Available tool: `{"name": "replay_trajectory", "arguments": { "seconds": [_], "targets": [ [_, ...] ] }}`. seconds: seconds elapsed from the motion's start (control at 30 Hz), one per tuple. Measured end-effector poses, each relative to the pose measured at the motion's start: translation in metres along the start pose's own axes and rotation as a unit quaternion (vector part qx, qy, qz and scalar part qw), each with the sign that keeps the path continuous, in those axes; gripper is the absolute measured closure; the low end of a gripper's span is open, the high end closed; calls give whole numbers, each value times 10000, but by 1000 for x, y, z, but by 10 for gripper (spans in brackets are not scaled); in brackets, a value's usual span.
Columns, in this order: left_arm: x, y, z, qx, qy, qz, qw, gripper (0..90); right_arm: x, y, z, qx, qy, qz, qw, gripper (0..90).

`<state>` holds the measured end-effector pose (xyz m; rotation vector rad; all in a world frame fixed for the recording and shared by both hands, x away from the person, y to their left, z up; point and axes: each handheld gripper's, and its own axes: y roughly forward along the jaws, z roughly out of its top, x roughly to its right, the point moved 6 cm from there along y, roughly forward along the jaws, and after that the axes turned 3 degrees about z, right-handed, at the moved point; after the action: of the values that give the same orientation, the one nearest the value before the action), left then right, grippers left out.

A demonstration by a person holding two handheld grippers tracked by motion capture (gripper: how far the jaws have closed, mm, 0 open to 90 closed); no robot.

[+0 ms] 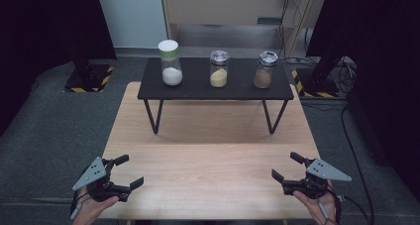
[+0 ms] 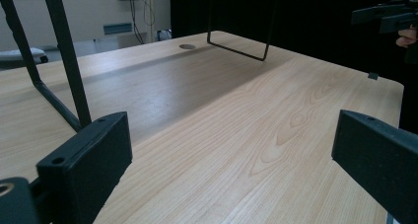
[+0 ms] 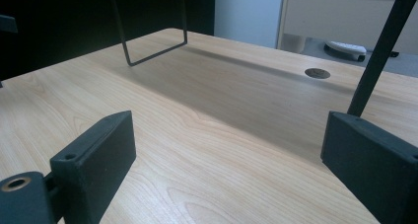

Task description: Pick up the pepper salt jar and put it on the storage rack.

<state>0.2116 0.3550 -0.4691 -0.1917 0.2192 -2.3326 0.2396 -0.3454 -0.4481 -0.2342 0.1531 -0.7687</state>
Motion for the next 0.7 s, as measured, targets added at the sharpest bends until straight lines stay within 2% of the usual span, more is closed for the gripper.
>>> {"name": "replay_trajectory", "arguments": {
  "seconds": [0.7],
  "targets": [
    [-2, 1, -1, 97, -34, -62, 9999, 5, 6, 2, -5, 30, 164, 154, 9997, 71]
  ]
}}
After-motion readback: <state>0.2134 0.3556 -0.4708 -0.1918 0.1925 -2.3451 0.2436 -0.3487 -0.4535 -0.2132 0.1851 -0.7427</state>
